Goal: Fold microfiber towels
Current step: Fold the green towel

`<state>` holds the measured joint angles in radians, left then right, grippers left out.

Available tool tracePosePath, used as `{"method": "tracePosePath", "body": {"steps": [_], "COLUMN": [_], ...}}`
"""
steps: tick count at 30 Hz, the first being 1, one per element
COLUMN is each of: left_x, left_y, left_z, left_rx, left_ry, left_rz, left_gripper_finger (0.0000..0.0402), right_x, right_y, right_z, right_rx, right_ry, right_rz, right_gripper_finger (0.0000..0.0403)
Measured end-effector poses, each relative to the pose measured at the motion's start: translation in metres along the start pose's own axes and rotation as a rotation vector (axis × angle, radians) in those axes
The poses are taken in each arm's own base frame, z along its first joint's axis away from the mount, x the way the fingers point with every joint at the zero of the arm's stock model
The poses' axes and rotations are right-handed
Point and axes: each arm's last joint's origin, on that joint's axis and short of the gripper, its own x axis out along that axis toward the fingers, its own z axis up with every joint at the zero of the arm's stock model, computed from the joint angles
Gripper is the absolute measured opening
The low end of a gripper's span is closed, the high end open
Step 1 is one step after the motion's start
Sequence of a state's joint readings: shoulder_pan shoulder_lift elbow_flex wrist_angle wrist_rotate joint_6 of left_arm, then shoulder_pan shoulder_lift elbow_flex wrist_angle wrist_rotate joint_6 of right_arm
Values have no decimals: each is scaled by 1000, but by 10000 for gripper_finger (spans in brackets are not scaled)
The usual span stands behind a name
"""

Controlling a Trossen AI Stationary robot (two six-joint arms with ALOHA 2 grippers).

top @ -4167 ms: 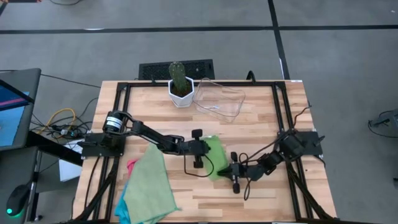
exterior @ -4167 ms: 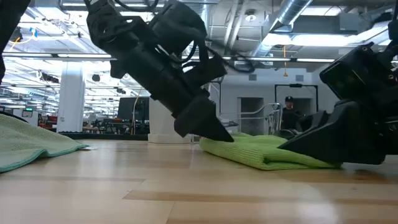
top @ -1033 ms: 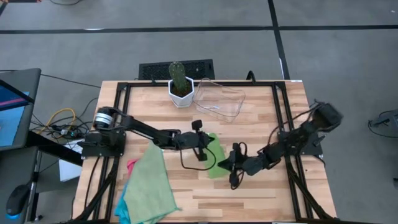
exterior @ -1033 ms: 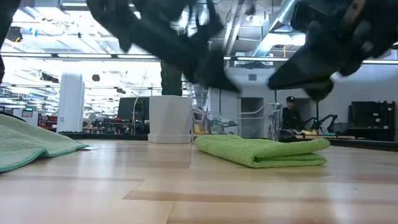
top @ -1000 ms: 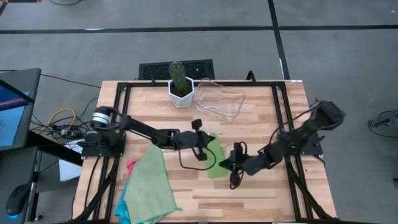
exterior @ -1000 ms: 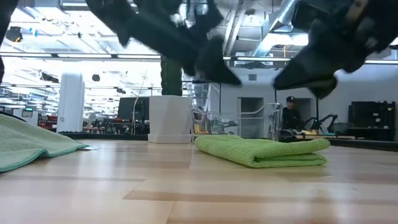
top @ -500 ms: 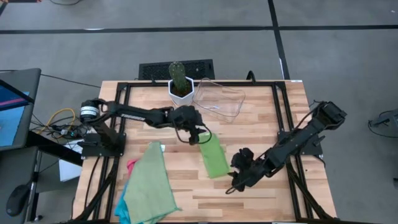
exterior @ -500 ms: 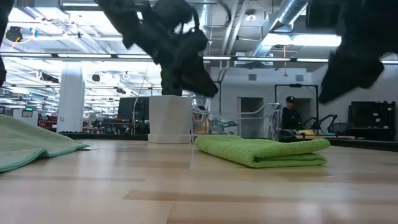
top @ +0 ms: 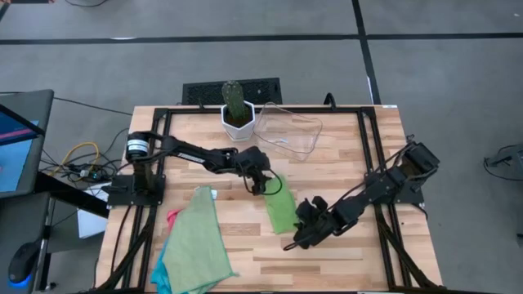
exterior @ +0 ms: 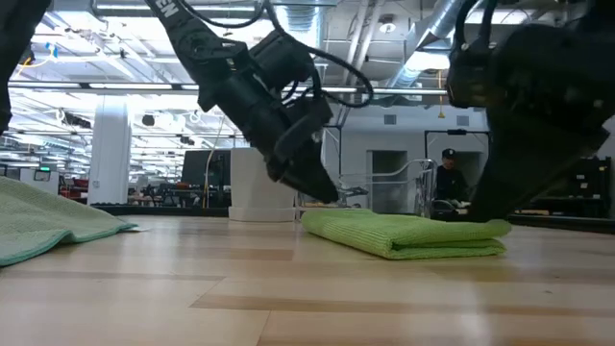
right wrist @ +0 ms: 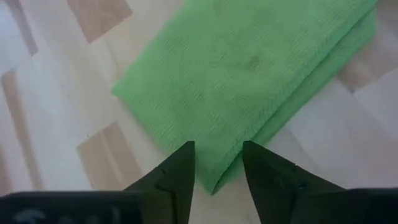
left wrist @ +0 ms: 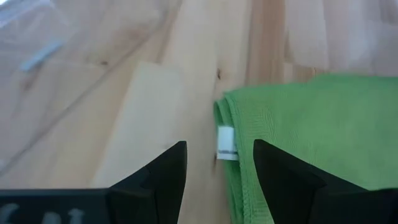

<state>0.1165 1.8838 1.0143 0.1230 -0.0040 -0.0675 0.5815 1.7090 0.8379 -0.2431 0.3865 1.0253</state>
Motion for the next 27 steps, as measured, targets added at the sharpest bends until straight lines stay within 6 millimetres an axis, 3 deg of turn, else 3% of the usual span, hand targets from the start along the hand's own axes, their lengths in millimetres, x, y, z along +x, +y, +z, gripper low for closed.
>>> {"method": "tracePosePath", "body": {"steps": [7, 14, 23, 27], "left_x": [16, 26, 31, 27], "left_y": [-10, -17, -51, -73], "left_z": [-13, -19, -34, -37], "left_rx": [112, 31, -288, -370], "left_ry": [39, 101, 141, 120], "left_rz": [21, -13, 110, 103], "left_gripper_finger": [190, 203, 120, 107], "right_x": [-12, -28, -32, -34], "right_y": [7, 12, 4, 2], "right_z": [-6, -9, -24, -29], "right_rx": [10, 13, 237, 291], "right_ry": [-14, -23, 96, 184], "right_rz": [37, 86, -13, -19], "right_gripper_finger": [159, 156, 147, 156]}}
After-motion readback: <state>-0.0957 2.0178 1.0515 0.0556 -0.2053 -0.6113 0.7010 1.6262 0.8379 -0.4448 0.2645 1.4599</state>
